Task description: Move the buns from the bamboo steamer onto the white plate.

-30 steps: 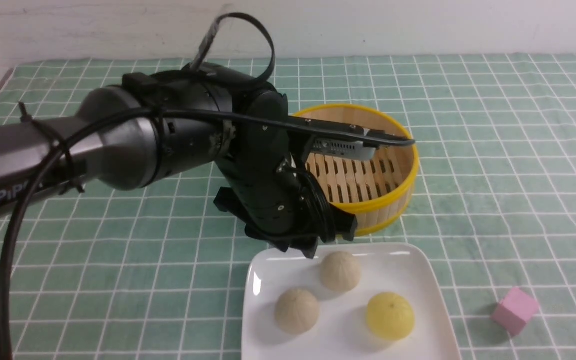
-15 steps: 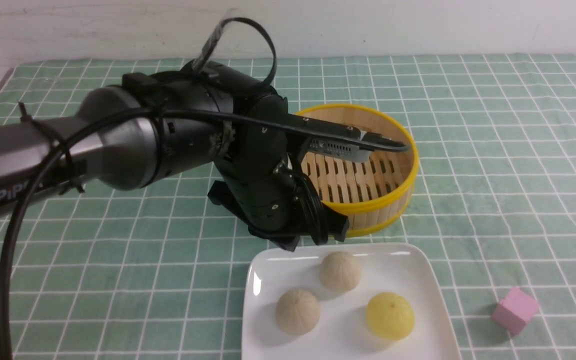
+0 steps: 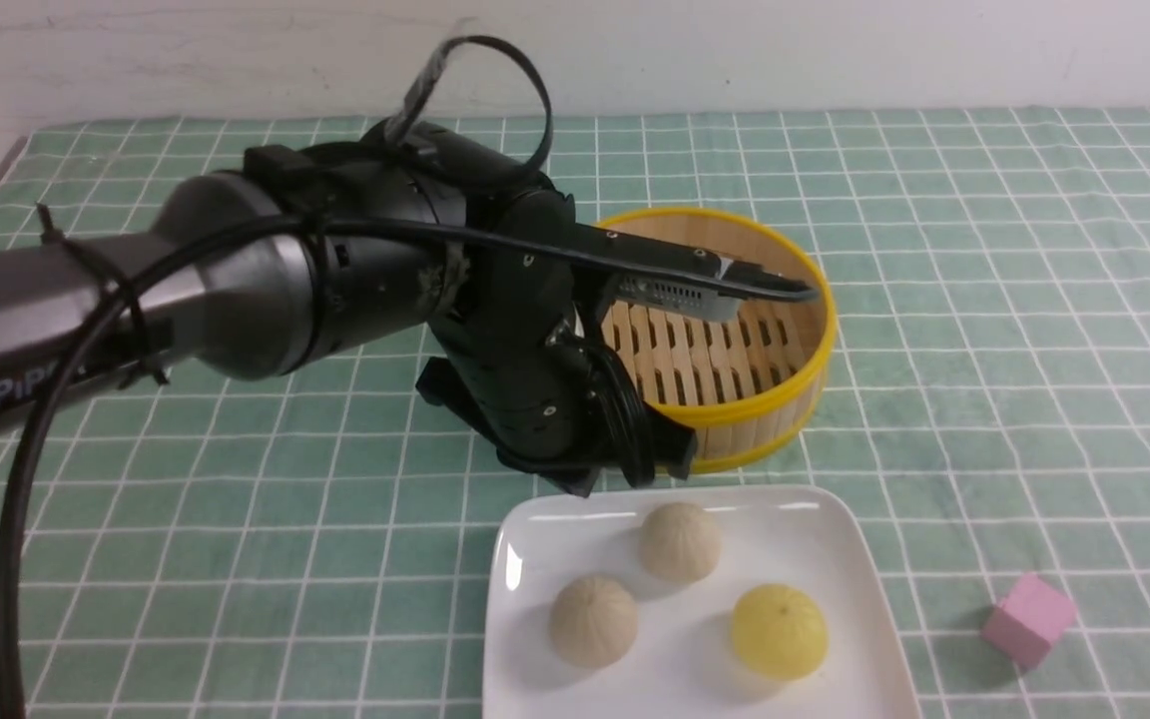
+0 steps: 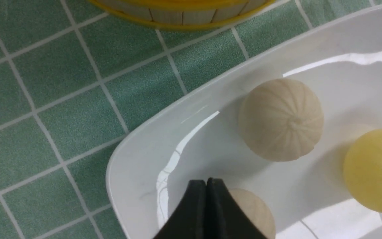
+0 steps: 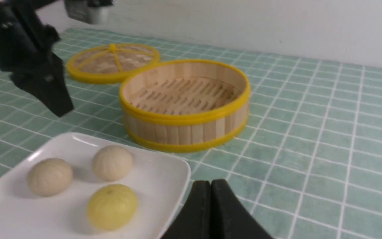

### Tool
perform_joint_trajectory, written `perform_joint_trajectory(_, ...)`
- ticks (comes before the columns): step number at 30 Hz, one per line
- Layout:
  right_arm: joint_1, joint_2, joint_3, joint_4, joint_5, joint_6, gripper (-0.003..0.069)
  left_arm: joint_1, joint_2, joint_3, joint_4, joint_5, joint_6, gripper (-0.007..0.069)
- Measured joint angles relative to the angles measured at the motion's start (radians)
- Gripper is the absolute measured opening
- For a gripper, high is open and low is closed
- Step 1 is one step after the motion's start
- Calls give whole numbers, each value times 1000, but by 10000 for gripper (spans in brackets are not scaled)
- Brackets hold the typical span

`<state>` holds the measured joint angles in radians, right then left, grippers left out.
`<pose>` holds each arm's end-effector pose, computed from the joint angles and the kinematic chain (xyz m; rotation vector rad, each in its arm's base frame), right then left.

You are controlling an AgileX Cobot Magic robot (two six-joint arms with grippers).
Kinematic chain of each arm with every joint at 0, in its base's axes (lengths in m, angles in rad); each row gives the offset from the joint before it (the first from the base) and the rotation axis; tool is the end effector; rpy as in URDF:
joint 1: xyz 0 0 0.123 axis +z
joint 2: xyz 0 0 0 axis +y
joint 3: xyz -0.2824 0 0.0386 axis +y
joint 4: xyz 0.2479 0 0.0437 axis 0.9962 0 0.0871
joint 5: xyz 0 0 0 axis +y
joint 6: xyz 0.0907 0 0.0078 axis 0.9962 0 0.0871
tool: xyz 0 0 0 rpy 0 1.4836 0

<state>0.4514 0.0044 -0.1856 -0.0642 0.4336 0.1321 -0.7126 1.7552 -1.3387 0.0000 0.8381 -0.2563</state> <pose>0.0402 0.0168 0.2355 -0.3086 1.7214 0.3621 0.2798 -0.2417 0.2494 0.6271 2.7008 -0.2640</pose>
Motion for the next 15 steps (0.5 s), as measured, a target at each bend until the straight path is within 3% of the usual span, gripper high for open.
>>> perform_joint_trajectory(6,-216,-14,146,1,2,0,5,0,-19,0,10,0,0,1)
perform_joint_trajectory(15,-383,-14,194,0,-30,0,13,0,-159,0,110,34,0,6)
